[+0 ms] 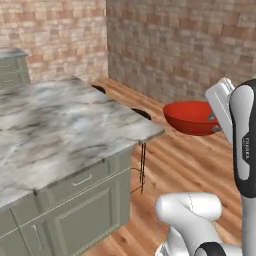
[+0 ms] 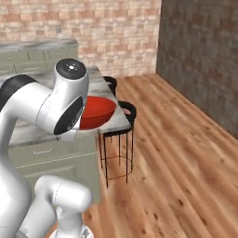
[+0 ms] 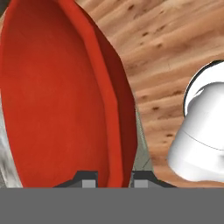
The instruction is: Pick up the bowls from the cabinet and place each bowl in front of a stool on the dining counter.
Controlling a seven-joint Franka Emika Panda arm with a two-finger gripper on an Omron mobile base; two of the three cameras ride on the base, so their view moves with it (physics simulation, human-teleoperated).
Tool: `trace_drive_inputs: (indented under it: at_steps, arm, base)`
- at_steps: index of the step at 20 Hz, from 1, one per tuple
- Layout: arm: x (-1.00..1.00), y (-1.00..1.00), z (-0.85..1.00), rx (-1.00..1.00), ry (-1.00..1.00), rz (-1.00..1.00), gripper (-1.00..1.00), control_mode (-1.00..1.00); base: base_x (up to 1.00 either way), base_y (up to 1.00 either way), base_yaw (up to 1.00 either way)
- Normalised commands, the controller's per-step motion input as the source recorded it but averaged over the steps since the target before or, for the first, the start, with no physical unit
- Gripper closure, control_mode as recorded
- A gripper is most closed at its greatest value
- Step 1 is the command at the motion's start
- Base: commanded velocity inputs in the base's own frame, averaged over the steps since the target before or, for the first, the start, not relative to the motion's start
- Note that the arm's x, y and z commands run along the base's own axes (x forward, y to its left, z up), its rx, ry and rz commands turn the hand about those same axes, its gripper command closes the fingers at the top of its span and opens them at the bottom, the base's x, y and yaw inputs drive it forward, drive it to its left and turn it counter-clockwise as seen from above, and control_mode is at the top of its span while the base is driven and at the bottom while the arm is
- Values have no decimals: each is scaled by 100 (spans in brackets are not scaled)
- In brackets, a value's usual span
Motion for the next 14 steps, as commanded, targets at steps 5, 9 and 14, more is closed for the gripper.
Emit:
trace_drive_inputs:
  at_steps: [5,9,14]
  arm:
    - [0,0,0,0,0,0,100,100]
    - [0,0,0,0,0,0,100,100]
    - [0,0,0,0,0,0,100,100]
  base:
    - [99,-79,49]
    - [94,-77,57]
    - [65,-88,56]
